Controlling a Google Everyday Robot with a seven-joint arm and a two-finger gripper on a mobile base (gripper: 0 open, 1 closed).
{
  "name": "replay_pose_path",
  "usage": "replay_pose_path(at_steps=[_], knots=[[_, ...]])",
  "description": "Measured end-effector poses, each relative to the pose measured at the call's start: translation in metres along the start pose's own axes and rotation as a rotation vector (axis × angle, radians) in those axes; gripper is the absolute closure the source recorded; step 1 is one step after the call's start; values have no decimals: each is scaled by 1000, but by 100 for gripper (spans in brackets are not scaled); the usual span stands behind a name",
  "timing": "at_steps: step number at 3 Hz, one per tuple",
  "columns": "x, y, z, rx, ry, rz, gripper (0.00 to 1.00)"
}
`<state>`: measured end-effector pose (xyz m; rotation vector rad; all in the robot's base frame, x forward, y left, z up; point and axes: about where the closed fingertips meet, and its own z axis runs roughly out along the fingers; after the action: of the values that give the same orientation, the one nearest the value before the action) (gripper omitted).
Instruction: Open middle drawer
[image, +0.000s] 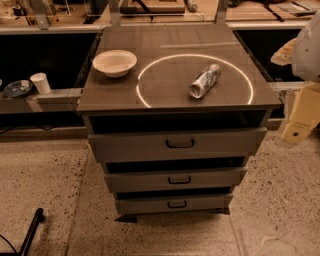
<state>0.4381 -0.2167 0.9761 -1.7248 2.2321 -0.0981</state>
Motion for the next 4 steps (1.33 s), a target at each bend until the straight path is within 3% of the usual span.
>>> replay_pose_path(at_steps=[1,2,4], knots=[[0,0,0,0,0,0,0],[7,5,31,-26,-21,1,0],[44,69,204,-176,-98,-32,0]])
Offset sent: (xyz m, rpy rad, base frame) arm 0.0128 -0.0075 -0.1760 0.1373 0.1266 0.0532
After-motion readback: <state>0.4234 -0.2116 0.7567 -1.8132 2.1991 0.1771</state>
